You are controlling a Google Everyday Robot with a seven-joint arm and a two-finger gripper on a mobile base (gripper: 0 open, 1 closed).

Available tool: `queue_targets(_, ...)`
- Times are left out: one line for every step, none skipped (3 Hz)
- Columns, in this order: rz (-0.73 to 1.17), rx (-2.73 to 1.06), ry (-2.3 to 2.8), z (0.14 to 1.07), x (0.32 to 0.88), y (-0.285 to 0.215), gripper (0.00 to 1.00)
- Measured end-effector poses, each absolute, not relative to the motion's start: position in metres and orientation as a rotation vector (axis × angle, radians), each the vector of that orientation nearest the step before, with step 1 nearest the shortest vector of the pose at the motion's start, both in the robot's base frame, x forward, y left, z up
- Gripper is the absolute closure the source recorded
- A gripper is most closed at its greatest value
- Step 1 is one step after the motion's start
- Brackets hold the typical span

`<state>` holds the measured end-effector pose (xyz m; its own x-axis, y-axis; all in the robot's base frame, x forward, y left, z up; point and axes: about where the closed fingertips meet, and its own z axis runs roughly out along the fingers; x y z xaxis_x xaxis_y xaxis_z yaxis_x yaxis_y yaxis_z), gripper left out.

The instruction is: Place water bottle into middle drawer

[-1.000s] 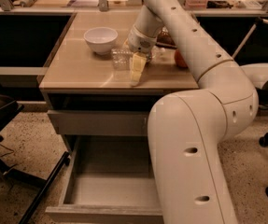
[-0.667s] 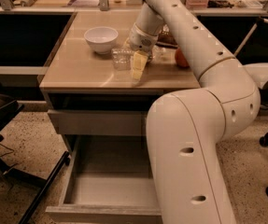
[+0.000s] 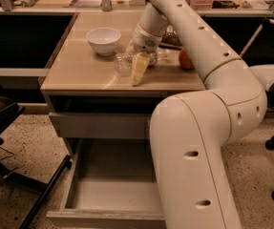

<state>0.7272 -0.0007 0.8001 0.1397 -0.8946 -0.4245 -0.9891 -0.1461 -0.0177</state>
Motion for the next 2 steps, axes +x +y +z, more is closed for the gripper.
queue_targets(0.457,-2.128,1.829,0.8091,0.7271,-0.0007,0.65)
queue_targets(0.457,-2.128,1.83,0.8127,0.7271,-0.0007,0.89)
